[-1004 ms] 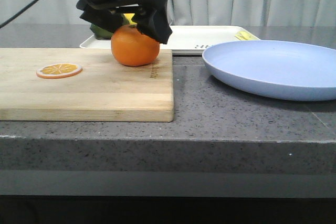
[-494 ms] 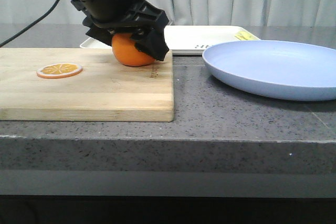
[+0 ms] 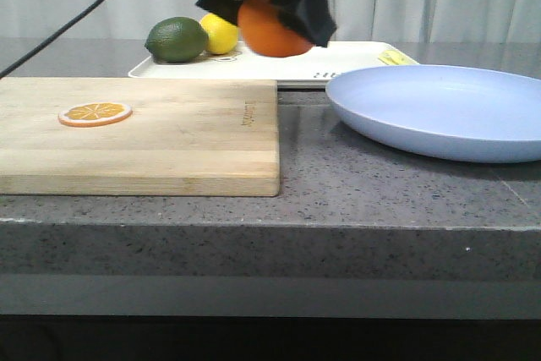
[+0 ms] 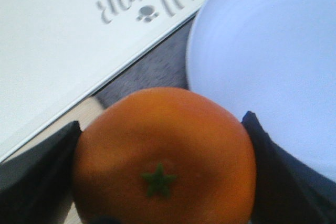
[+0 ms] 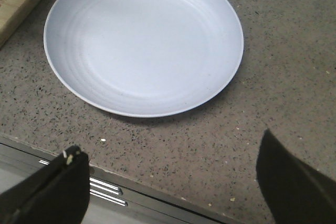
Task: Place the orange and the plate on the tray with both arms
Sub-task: 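Close the left gripper on the orange and lift it, then carry the orange over the blue plate, lower and release it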
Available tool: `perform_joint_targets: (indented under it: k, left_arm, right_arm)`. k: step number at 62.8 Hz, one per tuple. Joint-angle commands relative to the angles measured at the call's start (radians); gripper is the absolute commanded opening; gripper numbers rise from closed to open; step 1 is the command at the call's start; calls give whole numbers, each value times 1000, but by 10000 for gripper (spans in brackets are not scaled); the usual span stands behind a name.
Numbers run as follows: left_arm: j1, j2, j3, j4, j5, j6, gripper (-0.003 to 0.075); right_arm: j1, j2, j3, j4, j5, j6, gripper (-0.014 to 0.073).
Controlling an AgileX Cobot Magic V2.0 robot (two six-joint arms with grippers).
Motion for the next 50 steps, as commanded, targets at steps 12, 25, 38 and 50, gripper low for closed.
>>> perform_joint_targets:
  k: [12,25,38,50]
  left_arm:
    - [-116,64,-181,-14,-77,1,421]
    - [-175,192,-314,-14,-78,-1,421]
    - [-196,291,-416,-14,-80,-1,426]
    - [-196,324,-439,-36,-78,-1,554]
  right_arm:
    - [2,7,-26,0,-55,-4,648]
    - [2,7,-26,0,-55,-4,648]
    - [2,7,-26,0,-56,-4,648]
    - [2,7,-26,0,-56,-4,648]
